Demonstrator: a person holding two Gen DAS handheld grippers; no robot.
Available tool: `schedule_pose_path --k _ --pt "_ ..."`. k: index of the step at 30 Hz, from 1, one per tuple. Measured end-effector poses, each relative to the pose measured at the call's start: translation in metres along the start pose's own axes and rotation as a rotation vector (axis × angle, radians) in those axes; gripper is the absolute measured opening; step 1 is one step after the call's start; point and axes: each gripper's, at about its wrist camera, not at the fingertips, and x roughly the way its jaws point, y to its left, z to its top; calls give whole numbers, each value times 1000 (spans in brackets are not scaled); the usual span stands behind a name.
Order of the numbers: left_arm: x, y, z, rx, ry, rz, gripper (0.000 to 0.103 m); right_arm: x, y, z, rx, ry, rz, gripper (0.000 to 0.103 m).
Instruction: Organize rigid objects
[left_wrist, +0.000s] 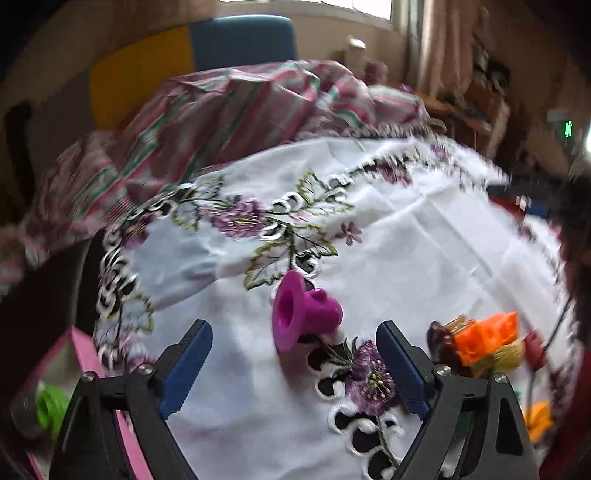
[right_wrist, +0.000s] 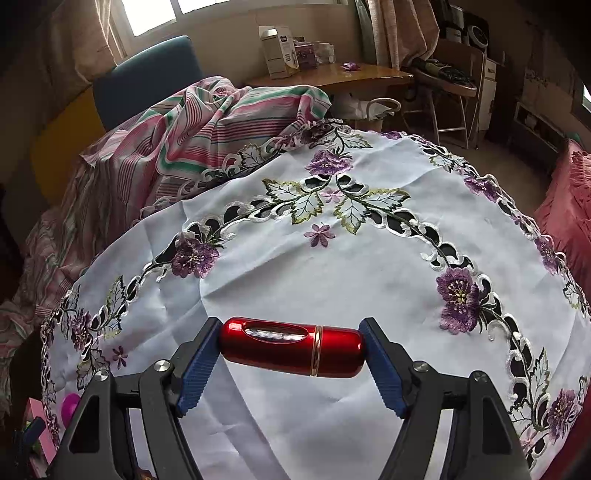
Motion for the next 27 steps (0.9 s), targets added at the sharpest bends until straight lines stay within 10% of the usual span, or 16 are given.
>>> schedule_pose_path --k 4,7,27 --pt "28 -5 9 29 35 5 89 -2 4 1 -10 -7 12 77" --pt "50 2 9 -17 96 -51 52 -3 4 1 -14 -9 19 77" --pt "-95 33 -47 -233 -124 -137 42 0 3 -2 -46 -14 -13 76"
